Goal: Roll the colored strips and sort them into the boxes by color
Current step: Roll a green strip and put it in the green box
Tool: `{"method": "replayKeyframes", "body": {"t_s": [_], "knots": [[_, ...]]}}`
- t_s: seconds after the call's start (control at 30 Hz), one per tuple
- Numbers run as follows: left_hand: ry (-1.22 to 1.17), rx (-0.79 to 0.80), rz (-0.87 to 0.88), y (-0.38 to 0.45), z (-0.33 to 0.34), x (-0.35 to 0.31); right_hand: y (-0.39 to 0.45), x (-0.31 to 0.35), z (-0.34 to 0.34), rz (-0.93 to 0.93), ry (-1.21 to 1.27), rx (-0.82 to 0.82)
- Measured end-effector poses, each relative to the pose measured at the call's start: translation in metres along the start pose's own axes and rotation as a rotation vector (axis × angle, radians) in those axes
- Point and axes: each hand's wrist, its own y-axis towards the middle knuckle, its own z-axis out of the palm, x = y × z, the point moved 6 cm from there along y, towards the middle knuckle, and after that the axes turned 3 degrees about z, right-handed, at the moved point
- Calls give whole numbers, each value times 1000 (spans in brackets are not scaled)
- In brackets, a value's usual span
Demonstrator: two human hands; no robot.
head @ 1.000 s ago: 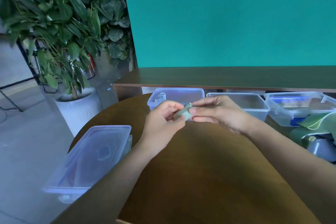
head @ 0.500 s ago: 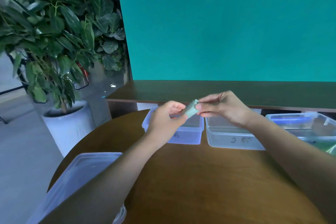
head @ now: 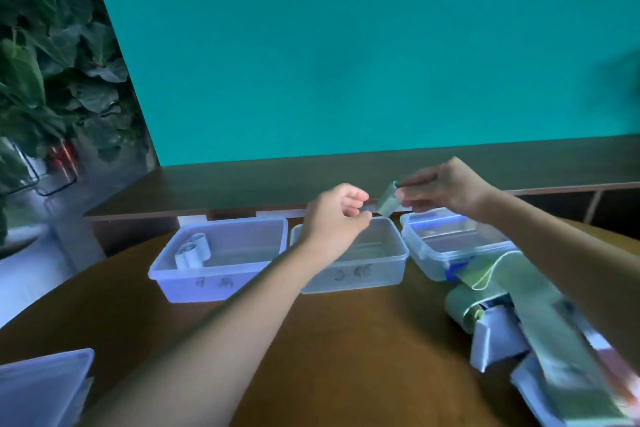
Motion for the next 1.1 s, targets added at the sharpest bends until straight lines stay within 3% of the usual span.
{"method": "replayKeyframes", "body": {"t_s": [0.2, 0.3, 0.5, 0.63, 0.8, 1.1], "knots": [[106, 106, -11, 20, 66, -16, 14, -47, -54, 81, -294, -104], [205, 210, 65, 22, 97, -19, 20, -66, -66, 122, -380, -94], [352, 444, 377, 18, 137, -23, 21, -91, -85, 138, -383, -108], [448, 548, 357, 22, 142, -8, 21, -97, -86, 122, -373, -87], [481, 543, 260, 23, 139, 1, 20, -98, -80, 103, -337, -60], [379, 511, 267, 17, 117, 5, 15, -87, -59, 82, -294, 4]]}}
